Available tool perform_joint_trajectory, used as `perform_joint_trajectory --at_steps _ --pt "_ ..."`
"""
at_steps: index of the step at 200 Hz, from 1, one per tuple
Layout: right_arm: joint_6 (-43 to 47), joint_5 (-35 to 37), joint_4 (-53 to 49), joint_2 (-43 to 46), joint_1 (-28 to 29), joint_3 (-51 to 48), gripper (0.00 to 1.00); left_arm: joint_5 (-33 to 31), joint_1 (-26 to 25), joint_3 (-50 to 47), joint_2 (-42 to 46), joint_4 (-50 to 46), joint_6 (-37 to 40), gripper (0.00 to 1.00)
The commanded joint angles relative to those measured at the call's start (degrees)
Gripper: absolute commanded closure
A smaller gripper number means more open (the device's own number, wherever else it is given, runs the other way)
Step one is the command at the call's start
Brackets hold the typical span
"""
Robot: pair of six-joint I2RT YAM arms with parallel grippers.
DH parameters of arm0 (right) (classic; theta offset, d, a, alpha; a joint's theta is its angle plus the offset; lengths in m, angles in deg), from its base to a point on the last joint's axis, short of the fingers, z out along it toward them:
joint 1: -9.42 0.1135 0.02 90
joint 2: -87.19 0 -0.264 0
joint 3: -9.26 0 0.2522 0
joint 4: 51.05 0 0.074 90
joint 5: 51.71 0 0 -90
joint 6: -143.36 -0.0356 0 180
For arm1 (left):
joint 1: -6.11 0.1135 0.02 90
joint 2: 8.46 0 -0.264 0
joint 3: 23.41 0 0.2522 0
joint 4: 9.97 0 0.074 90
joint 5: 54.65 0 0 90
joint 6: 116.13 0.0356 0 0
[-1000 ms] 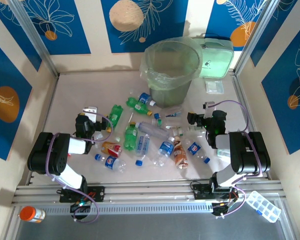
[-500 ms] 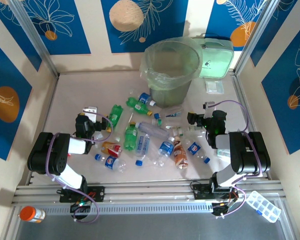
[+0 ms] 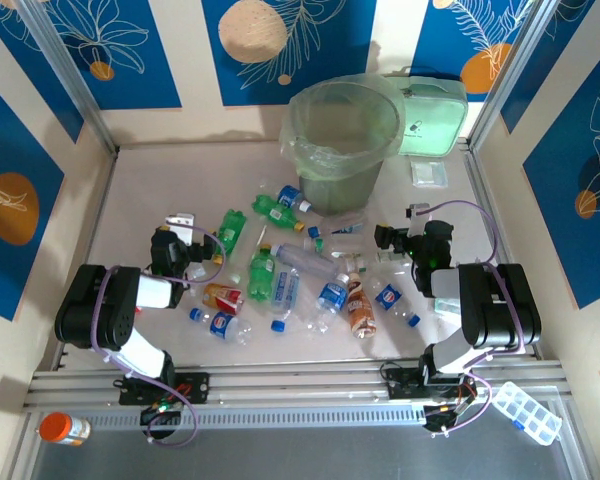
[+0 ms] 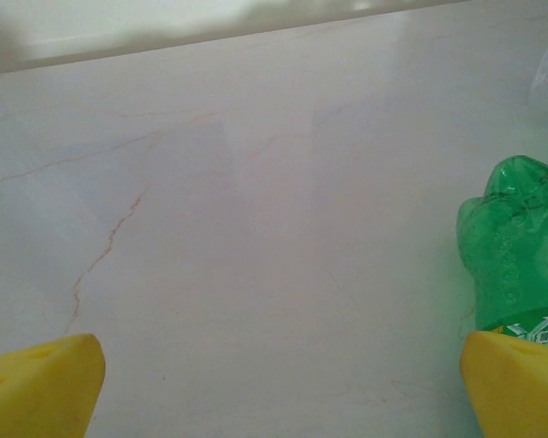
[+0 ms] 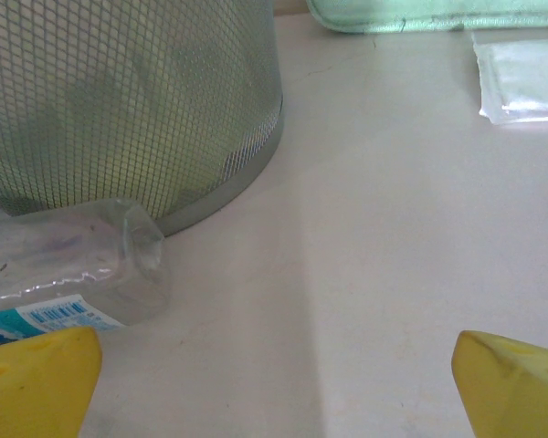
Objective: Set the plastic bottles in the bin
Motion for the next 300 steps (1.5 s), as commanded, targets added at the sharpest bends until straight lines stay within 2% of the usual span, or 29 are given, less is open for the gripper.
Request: perform_joint_trajectory --at_steps 1,22,43,70,87,118,129,148,159,170,177,184,193,202,210,219,233,247,256,262,274,280,300 --pt "0.35 -0.3 -5.91 5.22 0.33 2.83 0.01 -1.54 0.32 0.44 6.07 -2.89 -0.7 0.01" --pt "-0.03 0.97 -10.82 11.01 0.25 3.1 0.01 -5.52 0.23 2.53 13.76 -12.63 -1.94 0.01" --pt "-0.08 0.74 -14.61 19.57 0.48 2.12 0.01 -8.5 -0.44 1.39 20.75 -11.75 -4.84 0.01" --pt "-0.26 0.12 -17.75 30.68 4.34 0.46 0.01 -8.7 -3.16 0.79 28.64 -14.02 -14.48 0.01" --pt "0.67 2.7 -19.69 37.72 11.35 -1.54 0.01 -12.68 -8.6 0.02 35.48 -16.6 -20.98 0.01" --pt "3.01 8.46 -31.86 51.72 28.44 -0.3 0.01 -21.96 -25.54 -0.09 49.64 -23.01 -19.37 0.01" --pt "2.58 10.71 -35.45 56.38 34.22 0.38 0.01 -24.29 -29.94 2.04 53.81 -30.47 -21.98 0.01" --pt "0.79 19.21 -43.84 61.36 44.94 4.0 0.01 -25.46 -35.8 9.78 57.08 -50.13 -29.27 0.01" --pt "-3.01 29.27 -49.22 61.3 51.71 7.23 0.01 -23.84 -37.9 15.2 56.45 -61.74 -33.56 0.01" --pt "-13.48 40.91 -56.39 59.44 57.14 11.31 0.01 -17.97 -38.02 19.83 54.64 -70.14 -34.02 0.01" --pt "-23.94 44.0 -66.09 58.28 58.37 15.15 0.01 -15.97 -38.04 22.31 53.5 -74.96 -33.78 0.01" --pt "-31.75 44.97 -74.31 57.69 58.19 18.01 0.01 -17.03 -38.0 24.86 52.67 -80.53 -35.96 0.01" --pt "-30.54 42.3 -75.45 57.9 56.42 18.59 0.01 -22.79 -38.0 26.68 52.78 -87.57 -42.48 0.01" --pt "-29.51 34.79 -73.76 58.96 52.84 17.6 0.0 -25.2 -37.6 25.42 54.62 -89.67 -47.1 0.01" --pt "-29.54 26.5 -72.75 59.19 48.89 16.97 0.05 -23.29 -37.08 23.17 56.72 -87.52 -46.61 0.01" --pt "-31.1 21.31 -75.56 57.17 44.97 18.55 0.08 -20.58 -36.61 22.6 57.34 -87.5 -47.36 0.01" --pt "-34.61 23.32 -84.76 50.77 42.64 23.26 0.0 -16.57 -36.58 24.94 53.81 -90.15 -47.65 0.01" --pt "-38.86 31.4 -92.74 44.48 45.35 26.67 0.01 -13.43 -36.64 27.86 48.15 -93.07 -46.74 0.01" --pt "-42.0 38.47 -96.36 41.22 49.9 27.18 0.01 -11.87 -36.77 28.46 44.99 -93.31 -45.98 0.01" --pt "-42.02 40.3 -97.04 40.01 52.6 27.12 0.01 -10.84 -36.77 28.47 43.32 -92.94 -45.9 0.01" --pt "-37.66 38.07 -95.36 37.13 58.51 26.34 0.0 -9.57 -36.92 28.3 40.67 -91.69 -46.24 0.01" --pt "-37.09 36.42 -94.77 35.86 59.63 26.14 0.0 -9.13 -37.08 28.21 39.79 -90.78 -46.39 0.01" --pt "-44.21 36.76 -98.43 29.32 62.29 27.5 0.01 -9.91 -37.25 28.95 37.73 -89.47 -47.67 0.01"
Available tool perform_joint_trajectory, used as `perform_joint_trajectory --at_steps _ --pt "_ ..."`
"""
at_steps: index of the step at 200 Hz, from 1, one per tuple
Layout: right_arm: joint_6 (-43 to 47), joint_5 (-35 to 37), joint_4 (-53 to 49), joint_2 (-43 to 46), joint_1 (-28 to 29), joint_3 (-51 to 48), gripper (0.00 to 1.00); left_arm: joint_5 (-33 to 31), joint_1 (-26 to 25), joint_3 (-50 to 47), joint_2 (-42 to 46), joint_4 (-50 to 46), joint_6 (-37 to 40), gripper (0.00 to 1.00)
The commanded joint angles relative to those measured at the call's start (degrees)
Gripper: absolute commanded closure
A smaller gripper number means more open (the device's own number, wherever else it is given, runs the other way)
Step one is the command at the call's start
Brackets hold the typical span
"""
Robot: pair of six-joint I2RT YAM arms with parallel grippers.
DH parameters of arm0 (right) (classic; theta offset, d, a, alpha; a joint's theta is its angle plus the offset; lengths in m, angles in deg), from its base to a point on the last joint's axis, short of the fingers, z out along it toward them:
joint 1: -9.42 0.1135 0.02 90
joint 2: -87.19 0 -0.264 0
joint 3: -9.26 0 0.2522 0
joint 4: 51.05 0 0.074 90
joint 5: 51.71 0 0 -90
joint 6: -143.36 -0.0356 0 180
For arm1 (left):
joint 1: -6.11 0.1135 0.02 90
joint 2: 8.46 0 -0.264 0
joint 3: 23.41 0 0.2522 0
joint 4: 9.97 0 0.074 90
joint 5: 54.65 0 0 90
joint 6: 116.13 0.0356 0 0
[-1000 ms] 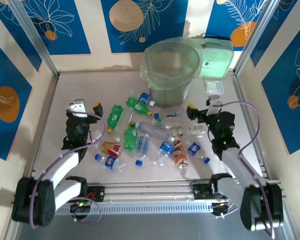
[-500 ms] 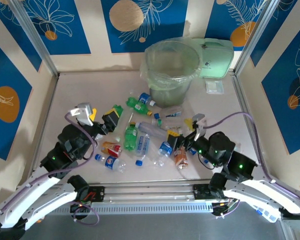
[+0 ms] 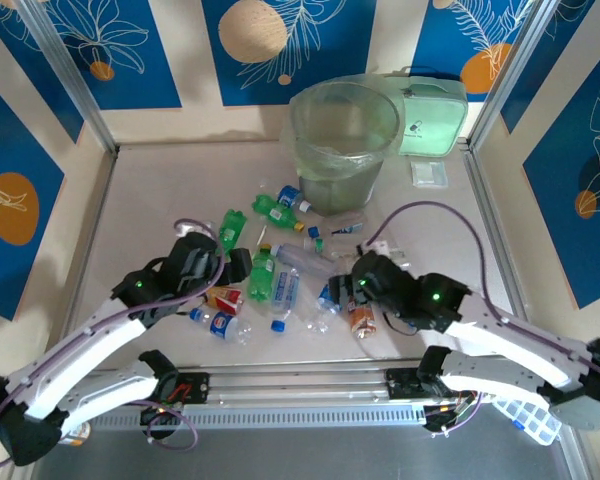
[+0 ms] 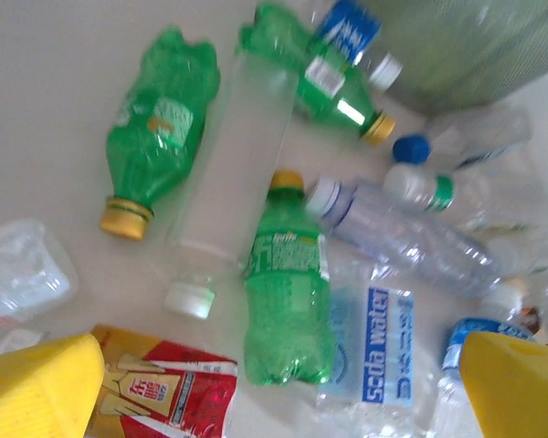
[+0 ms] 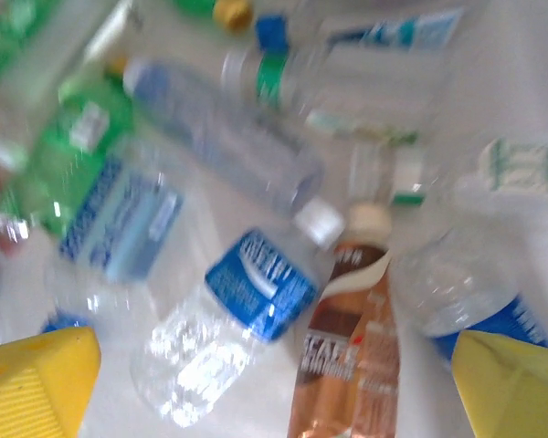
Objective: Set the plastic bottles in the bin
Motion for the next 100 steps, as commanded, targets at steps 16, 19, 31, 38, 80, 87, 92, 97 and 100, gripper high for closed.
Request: perform_joint_trajectory --at_steps 16,19,31,38,80,87,92,97,100 --pt "-13.47 1.99 -12.78 -10.71 2.9 4.05 0.02 -0.17 -0.38 2.49 -1.32 -0.05 -3.14 0.01" --pt "-14.28 1.8 -13.34 -11.48 2.77 4.19 0.04 -0.76 -0.4 2.61 -1.34 -0.01 -3.25 0.01" --pt "-14.79 -0.85 -12.59 -13.76 2.21 3.58 0.14 -3.49 -0.42 2.51 -0.93 0.5 -3.63 0.01" --pt "-10.69 -5.15 -9.21 -14.42 1.56 2.46 0.2 -4.68 -0.38 1.96 -0.39 1.17 -3.34 0.01" --pt "-8.71 -9.36 -6.39 -16.25 -1.5 2.62 0.22 -6.31 -0.32 -8.07 6.49 11.27 -2.37 0.01" --pt "-11.51 -9.06 -7.29 -16.22 -1.53 3.48 0.25 -7.24 -0.34 -9.23 7.44 11.83 -2.6 0.01" --pt "-13.99 -9.31 -8.03 -16.41 -1.66 4.34 0.26 -7.94 -0.34 -9.74 8.04 11.75 -2.8 0.01" --pt "-16.41 -10.07 -8.4 -16.76 -1.73 5.13 0.27 -8.45 -0.34 -9.93 8.66 11.25 -3.02 0.01" --pt "-18.09 -10.43 -8.65 -17.1 -1.65 5.66 0.27 -8.92 -0.33 -10.01 9.21 10.56 -3.31 0.01"
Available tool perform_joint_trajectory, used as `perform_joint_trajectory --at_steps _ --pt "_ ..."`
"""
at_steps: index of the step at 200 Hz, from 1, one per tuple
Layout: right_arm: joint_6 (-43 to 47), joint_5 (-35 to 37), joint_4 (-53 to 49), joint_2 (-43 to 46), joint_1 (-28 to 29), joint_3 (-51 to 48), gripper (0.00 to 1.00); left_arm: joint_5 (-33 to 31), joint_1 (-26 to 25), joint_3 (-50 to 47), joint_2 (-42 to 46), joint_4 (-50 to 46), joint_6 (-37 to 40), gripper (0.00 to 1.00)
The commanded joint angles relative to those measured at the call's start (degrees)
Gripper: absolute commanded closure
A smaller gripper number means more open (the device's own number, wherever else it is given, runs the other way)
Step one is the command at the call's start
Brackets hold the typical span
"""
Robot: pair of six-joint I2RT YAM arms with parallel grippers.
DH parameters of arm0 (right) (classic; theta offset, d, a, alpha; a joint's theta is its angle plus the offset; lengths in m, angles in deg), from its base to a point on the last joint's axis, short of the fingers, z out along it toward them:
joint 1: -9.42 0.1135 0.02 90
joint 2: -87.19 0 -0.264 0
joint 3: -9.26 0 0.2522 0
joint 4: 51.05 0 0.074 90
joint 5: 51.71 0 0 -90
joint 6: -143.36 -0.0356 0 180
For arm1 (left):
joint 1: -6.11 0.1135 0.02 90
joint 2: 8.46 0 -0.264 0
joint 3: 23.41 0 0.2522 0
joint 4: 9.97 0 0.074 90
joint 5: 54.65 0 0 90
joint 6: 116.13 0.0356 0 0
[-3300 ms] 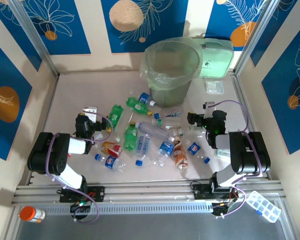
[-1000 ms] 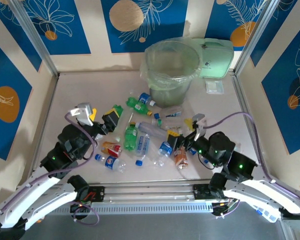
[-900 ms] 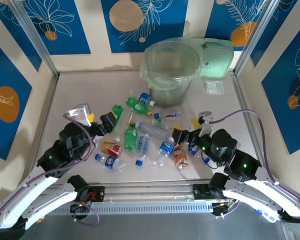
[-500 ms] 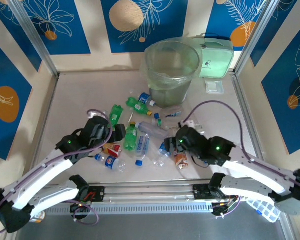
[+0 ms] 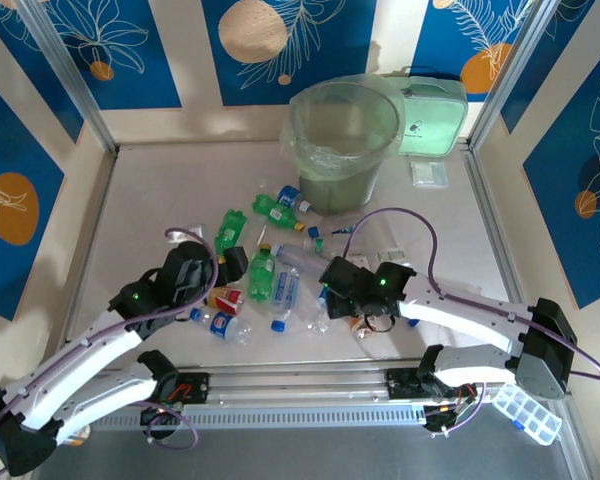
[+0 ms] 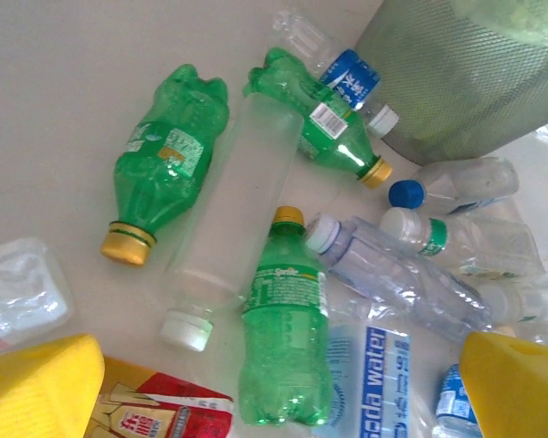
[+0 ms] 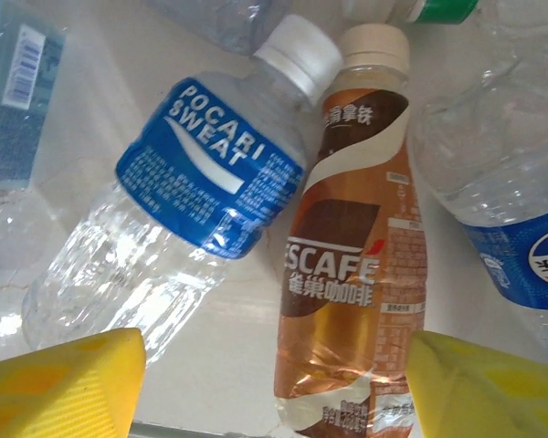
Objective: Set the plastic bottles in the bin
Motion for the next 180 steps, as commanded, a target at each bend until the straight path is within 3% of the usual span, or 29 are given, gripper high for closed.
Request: perform_joint_trajectory --at_steps 1,23,30,43,70,97,112,180 --pt "-9.94 -3.15 -2.95 -1.16 -0.67 4.23 0.27 -4.2 -0.16 -2.58 2.85 2.42 -1.15 0.01" --pt "-24.03 -3.41 -6.09 -5.85 0.87 7.9 0.28 -8.21 -0.21 -5.94 10.56 1.64 -2.9 0.01" --pt "-27.75 -2.94 -7.63 -7.97 1.21 9.23 0.32 -8.7 -0.2 -7.46 13.94 2.35 -3.31 0.01" --pt "-31.83 -2.42 -8.45 -11.69 1.9 11.16 0.38 -9.19 -0.19 -9.93 19.45 3.91 -3.05 0.0" --pt "-41.2 0.38 -11.23 -17.5 2.83 13.88 0.37 -11.18 -0.2 -11.51 25.66 3.01 -3.22 0.01" --pt "-43.53 0.65 -8.17 -20.75 3.18 13.88 0.19 -10.69 -0.2 -11.12 25.54 2.68 -3.41 0.01" --pt "-43.28 0.28 -6.58 -23.16 3.19 14.8 0.15 -9.37 -0.21 -10.94 24.54 3.31 -3.27 0.0" --pt "-44.69 -1.62 1.29 -31.12 2.56 13.98 0.22 -9.22 -0.21 -10.85 24.35 3.27 -3.41 0.01"
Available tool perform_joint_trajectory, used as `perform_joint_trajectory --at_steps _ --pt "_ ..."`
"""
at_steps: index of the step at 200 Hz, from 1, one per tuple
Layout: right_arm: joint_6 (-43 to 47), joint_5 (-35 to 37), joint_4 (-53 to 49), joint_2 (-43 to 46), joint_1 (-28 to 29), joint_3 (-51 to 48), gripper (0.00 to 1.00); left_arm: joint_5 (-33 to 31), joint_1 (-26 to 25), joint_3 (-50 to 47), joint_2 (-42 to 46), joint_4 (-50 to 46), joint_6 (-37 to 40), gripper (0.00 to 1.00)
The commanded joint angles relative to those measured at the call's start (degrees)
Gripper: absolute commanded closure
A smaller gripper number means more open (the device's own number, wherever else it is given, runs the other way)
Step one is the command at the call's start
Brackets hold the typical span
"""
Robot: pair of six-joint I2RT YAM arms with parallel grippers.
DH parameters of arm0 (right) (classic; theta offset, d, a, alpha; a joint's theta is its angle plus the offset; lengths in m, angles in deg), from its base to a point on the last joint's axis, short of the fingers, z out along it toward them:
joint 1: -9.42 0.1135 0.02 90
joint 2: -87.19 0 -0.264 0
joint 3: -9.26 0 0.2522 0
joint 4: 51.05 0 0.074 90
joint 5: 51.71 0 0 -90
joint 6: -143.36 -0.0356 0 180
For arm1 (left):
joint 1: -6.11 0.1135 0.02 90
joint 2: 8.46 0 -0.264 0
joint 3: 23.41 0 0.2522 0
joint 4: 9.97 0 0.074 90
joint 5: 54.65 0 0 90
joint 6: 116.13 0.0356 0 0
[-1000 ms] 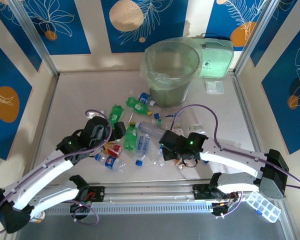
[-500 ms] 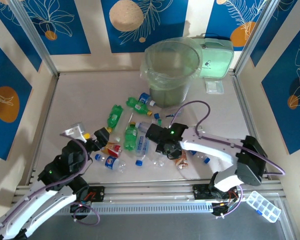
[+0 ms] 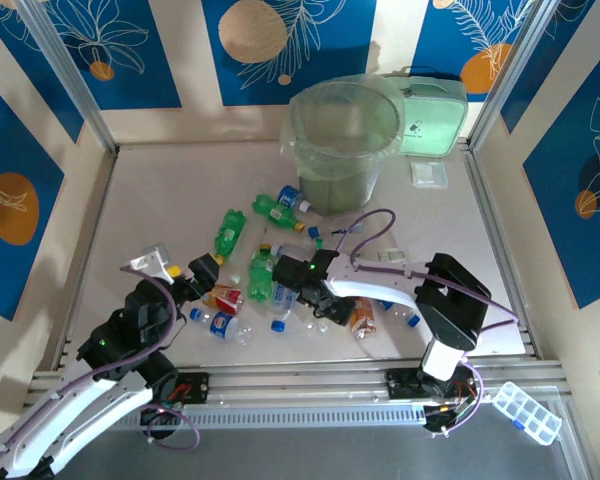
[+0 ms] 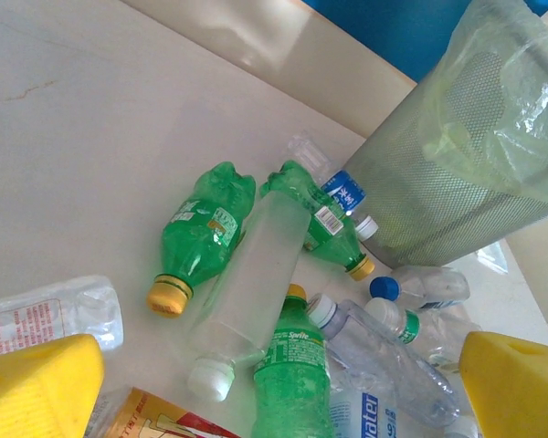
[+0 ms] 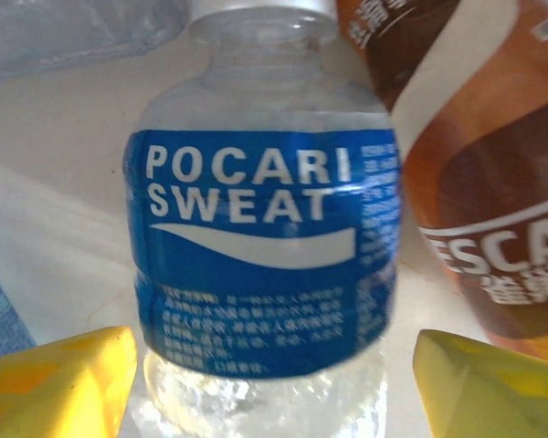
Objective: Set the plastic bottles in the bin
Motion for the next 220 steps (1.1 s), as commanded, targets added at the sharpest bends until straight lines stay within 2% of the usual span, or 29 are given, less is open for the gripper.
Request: perform_joint_trajectory --at_steps 1,49,93,120,220 --pt "-2.78 -0.86 2.83 -1.87 -0.14 -0.45 0.22 -0.81 -0.21 -0.29 1.48 0.49 -0.37 0.01" --pt "-2.03 -1.77 6.4 -5.14 -0.81 -1.07 0.29 -2.22 -0.21 -1.17 2.34 0.98 -0.11 0.01" --pt "-2.69 -1.47 6.46 -4.29 -0.67 -2.54 0.41 -2.31 -0.21 -1.08 0.82 1.36 0.03 0.01" --pt "-3.24 -0.04 4.8 -2.0 0.16 -2.93 0.47 -2.48 -0.21 -1.17 0.65 1.69 0.2 0.01" --pt "-5.24 8.48 -1.83 12.14 4.56 -6.12 0.53 -3.2 -0.2 -1.44 -2.24 2.75 1.34 0.02"
